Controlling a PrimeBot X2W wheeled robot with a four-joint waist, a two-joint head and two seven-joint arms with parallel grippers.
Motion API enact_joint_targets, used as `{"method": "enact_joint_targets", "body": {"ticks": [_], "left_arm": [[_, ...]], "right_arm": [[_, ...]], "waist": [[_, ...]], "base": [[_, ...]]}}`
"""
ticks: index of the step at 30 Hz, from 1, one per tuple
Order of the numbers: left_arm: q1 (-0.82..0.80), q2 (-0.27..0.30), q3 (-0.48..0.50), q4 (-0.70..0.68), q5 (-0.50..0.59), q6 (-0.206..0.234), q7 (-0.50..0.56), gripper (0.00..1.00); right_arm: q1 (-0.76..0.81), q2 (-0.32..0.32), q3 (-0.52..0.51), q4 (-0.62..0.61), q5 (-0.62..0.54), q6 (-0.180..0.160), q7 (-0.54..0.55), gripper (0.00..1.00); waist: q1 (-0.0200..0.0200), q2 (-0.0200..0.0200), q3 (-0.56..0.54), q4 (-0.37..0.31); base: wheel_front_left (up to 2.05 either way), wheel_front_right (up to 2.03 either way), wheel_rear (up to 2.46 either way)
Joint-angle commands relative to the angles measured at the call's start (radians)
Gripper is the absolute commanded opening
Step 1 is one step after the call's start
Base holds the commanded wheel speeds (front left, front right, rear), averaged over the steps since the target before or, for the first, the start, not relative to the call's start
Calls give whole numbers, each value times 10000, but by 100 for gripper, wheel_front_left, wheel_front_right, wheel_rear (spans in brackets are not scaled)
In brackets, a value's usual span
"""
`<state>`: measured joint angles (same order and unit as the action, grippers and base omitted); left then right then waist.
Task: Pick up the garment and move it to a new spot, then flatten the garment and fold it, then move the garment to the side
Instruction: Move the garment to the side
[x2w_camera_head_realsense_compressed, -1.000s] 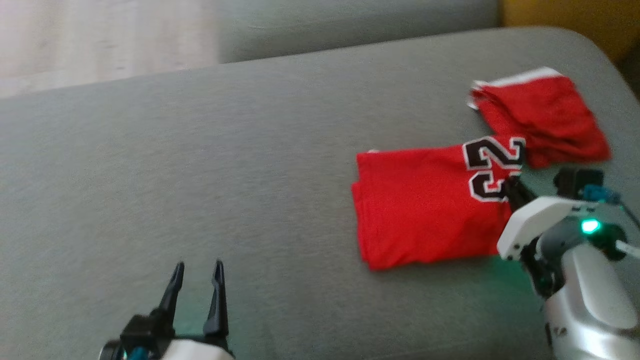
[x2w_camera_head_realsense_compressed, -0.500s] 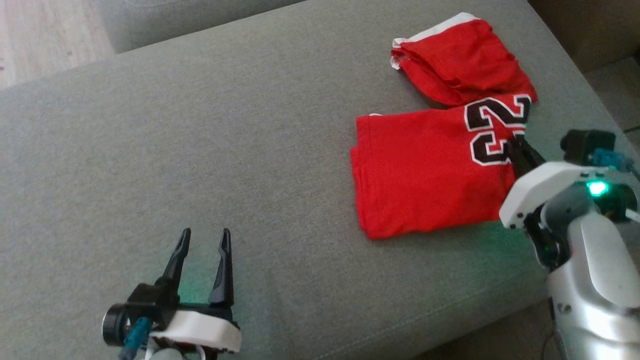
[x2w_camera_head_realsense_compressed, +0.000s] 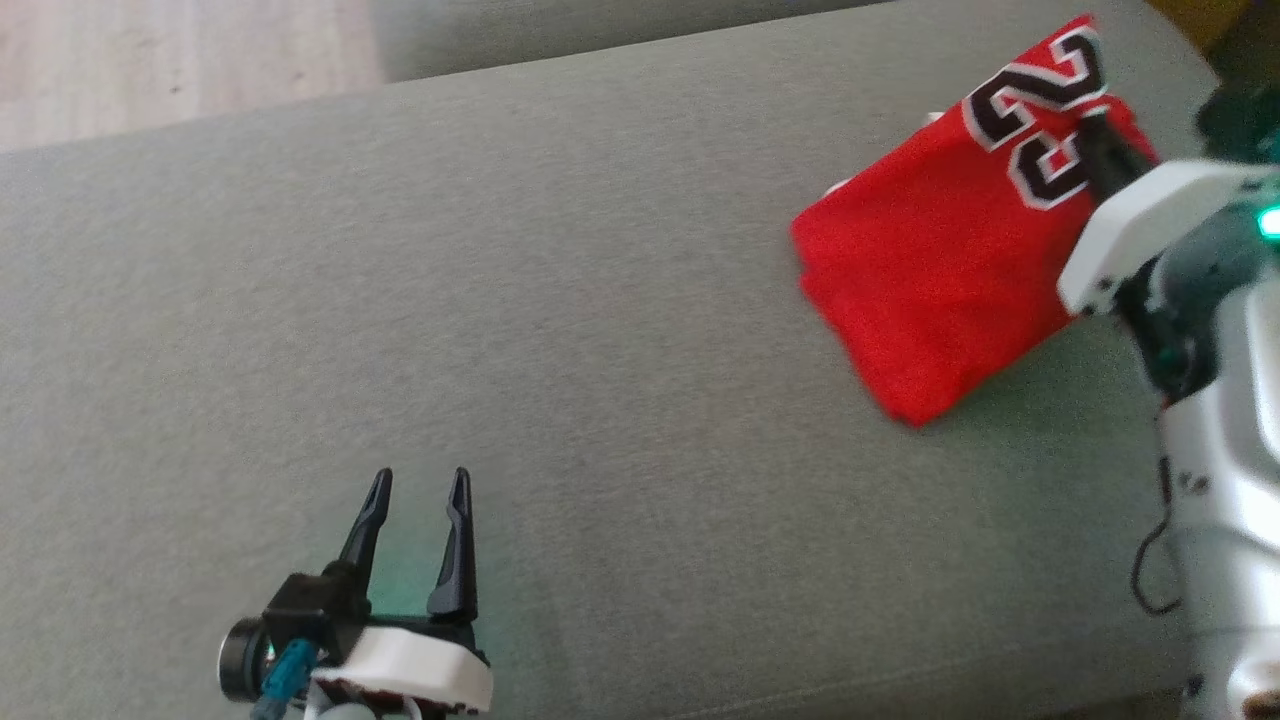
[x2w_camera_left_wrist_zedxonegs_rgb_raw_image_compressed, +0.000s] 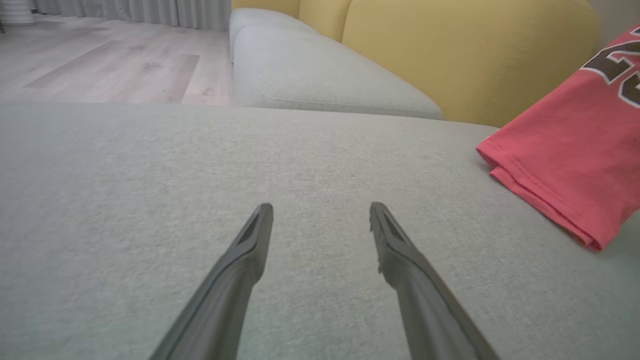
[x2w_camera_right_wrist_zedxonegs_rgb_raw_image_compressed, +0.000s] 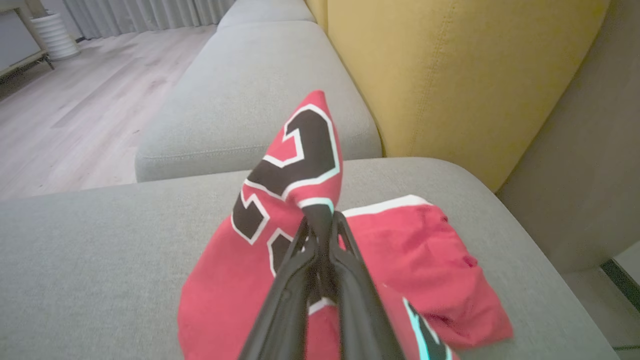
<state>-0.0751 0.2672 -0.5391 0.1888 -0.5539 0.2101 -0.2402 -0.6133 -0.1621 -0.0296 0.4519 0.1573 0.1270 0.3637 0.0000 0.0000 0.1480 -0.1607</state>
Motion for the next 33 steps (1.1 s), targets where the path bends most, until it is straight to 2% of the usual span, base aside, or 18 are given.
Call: {"method": "enact_joint_targets", "body": {"ticks": [1, 10, 11, 23, 26, 27, 28, 33], "left_arm": [[-249, 17, 376, -203, -6, -29, -137, 100], [-336, -36, 439, -199, 100, -81, -180, 100], [-336, -36, 439, -199, 100, -81, -180, 100], [-727, 60, 247, -555, 400, -121, -53, 100], [-818, 103, 179, -645, 461, -110, 46, 100], [-841, 115, 166, -668, 476, -100, 72, 100], [-861, 125, 154, -688, 487, -91, 92, 100], [-943, 152, 82, -741, 524, -64, 183, 100]], "right_arm": [[-786, -166, -33, -172, 78, 37, 101, 0], [-1672, -1449, -1328, 907, -526, 37, 484, 0], [-1672, -1449, -1328, 907, -526, 37, 484, 0], [-1785, -3569, -2717, 1176, -1470, 37, 1253, 0], [-1876, -3617, -2853, 1291, -1840, 37, 1061, 0], [-1919, -3574, -2900, 1338, -2013, 37, 943, 34], [-1958, -3517, -2931, 1380, -2204, 37, 743, 100], [-2050, -3005, -3300, 1884, -3262, 37, -180, 100]], "waist": [[0, 0, 93, 524], [0, 0, 579, 1397], [0, 0, 579, 1397], [0, 0, 1426, 1810], [0, 0, 1620, 1845], [0, 0, 1677, 1845], [0, 0, 1721, 1844], [0, 0, 1804, 1858]], "base": [[0, 0, 0], [0, 0, 0], [0, 0, 0], [0, 0, 0], [0, 0, 0], [0, 0, 0], [0, 0, 0], [0, 0, 0]]}}
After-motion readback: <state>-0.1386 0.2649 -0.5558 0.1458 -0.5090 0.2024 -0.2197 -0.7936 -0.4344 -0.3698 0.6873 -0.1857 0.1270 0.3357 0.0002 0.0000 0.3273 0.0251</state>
